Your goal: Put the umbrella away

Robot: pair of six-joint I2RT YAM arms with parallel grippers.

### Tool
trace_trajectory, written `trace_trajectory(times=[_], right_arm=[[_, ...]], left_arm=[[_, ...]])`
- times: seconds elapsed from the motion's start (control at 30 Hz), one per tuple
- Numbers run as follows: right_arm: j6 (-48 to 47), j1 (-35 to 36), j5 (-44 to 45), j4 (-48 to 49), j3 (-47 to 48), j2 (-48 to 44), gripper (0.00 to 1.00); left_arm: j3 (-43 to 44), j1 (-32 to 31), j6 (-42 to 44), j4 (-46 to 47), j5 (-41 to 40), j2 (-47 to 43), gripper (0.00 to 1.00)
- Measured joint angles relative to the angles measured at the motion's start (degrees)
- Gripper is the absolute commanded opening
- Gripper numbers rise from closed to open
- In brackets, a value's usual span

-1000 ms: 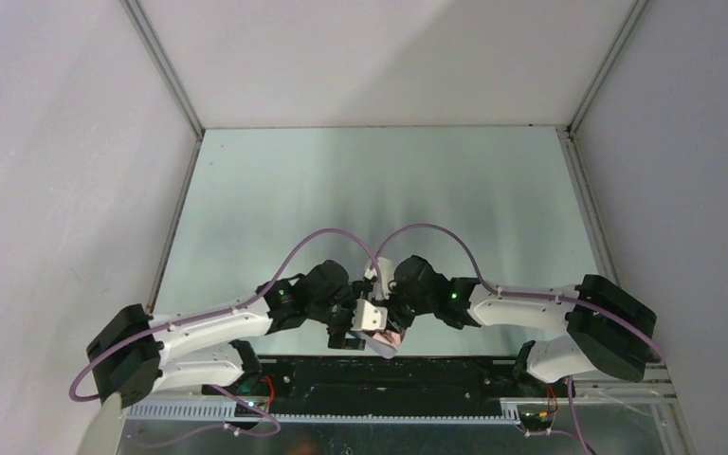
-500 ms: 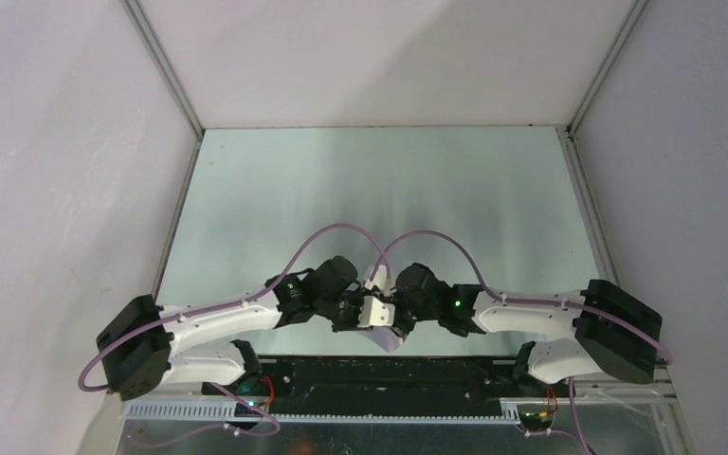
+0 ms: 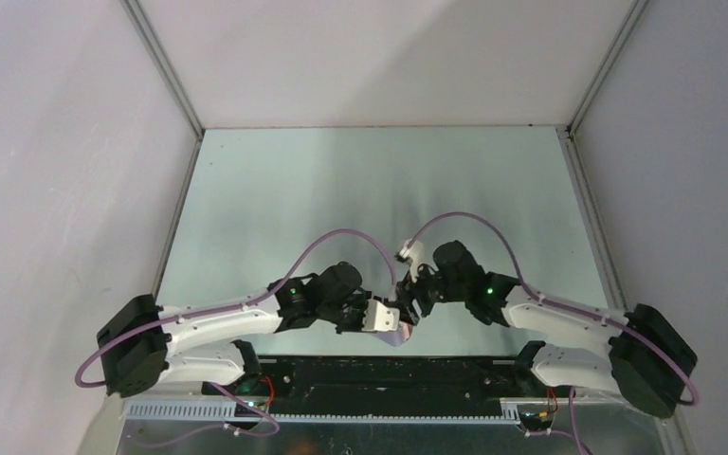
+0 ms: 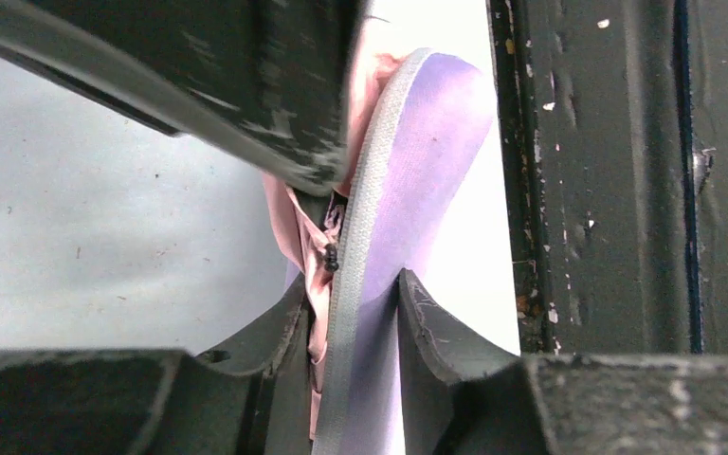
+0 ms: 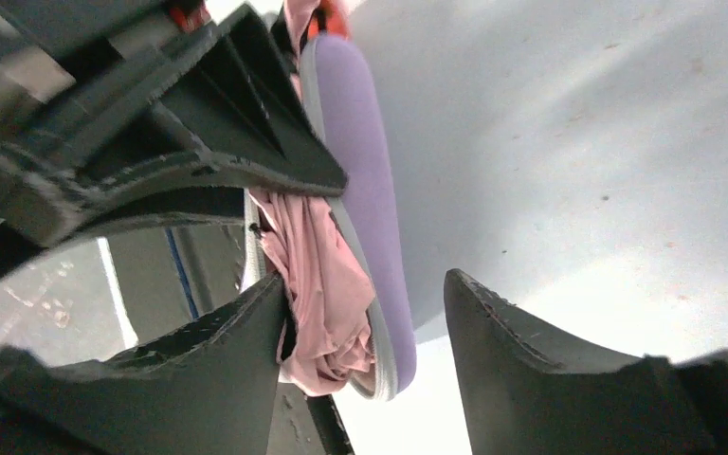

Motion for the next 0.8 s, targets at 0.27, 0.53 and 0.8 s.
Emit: trace_trajectory(times=[0.27,0.53,0.8], right_arm=[[6.56,-11.19,-3.74,-0.15,-2.38,-11.50,0.77],[20.24,-14.82,0.90,-6.86,-2.75,-14.14,0.91],[36.61,-18.03,11.61,-12.72,-3.54,-20.72,0.99]], left_arm=[[2.82,-1.99,-3.30,0.04,-5.09,3.67,0.00],[5.68,-2.47,-13.90,0.52,-15.08,6.23,0.00],[5.66,-2.38,-29.75,6.75,-25.75,2.78,0.00]])
